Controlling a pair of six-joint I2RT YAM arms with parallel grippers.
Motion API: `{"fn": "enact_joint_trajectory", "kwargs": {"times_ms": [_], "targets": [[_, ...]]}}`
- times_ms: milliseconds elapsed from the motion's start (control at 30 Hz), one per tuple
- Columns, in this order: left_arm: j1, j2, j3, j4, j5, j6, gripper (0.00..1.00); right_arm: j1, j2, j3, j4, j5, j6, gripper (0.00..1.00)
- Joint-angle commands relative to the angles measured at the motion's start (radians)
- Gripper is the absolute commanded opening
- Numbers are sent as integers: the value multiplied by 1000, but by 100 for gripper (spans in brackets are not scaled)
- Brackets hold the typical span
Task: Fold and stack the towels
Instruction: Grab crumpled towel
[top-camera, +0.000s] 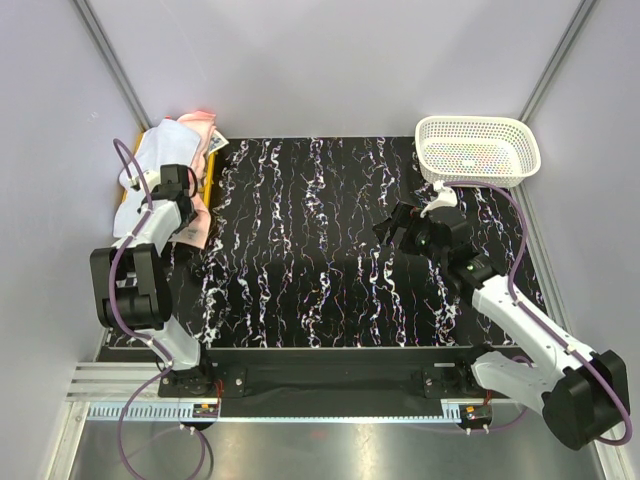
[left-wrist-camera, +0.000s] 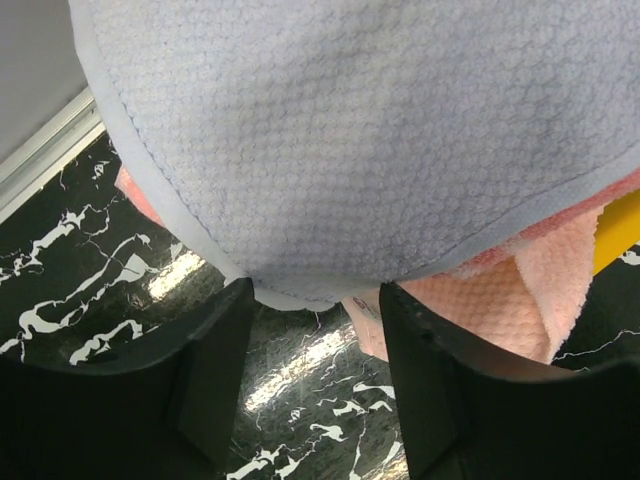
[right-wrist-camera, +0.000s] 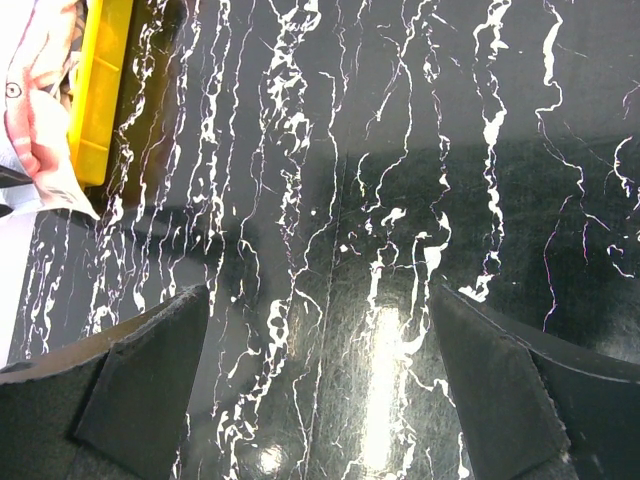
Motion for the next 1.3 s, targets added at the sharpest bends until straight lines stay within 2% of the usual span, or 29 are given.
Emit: {"fn": "enact_joint_trajectory", "kwargs": {"times_ms": [0, 133, 300, 433, 467, 533, 567, 700, 1033, 1133, 1267], "targets": [[-1, -29, -2, 40, -44, 4, 64, -2, 7, 21, 19, -20, -7, 100], [-1, 1, 24, 43, -39, 23, 74, -3, 9, 23, 18, -19, -8, 100], [0, 38, 33, 42, -57, 29, 72, -2, 16, 26, 18, -17, -12, 100], [0, 49, 49, 28, -73, 29, 56, -2, 21, 29, 15, -17, -13, 100], [0, 47, 50, 26, -71, 29, 42, -2, 24, 29, 13, -19, -15, 100], [0, 37, 58, 20, -68, 26, 30, -2, 26, 31, 15, -19, -15, 100], [0, 31, 59, 17, -68, 26, 18, -2, 27, 32, 13, -17, -15, 100], [0, 11, 79, -30, -67, 21, 3, -3, 30, 32, 13, -20, -15, 100], [-1, -112, 134, -110, -51, 29, 0, -2, 39, 34, 15, -23, -10, 100], [-1, -163, 167, -110, 4, 47, 0, -3, 44, 37, 16, -26, -10, 100], [-38, -192, 274, -145, 38, 75, 0, -2, 46, 41, 18, -28, -8, 100]]}}
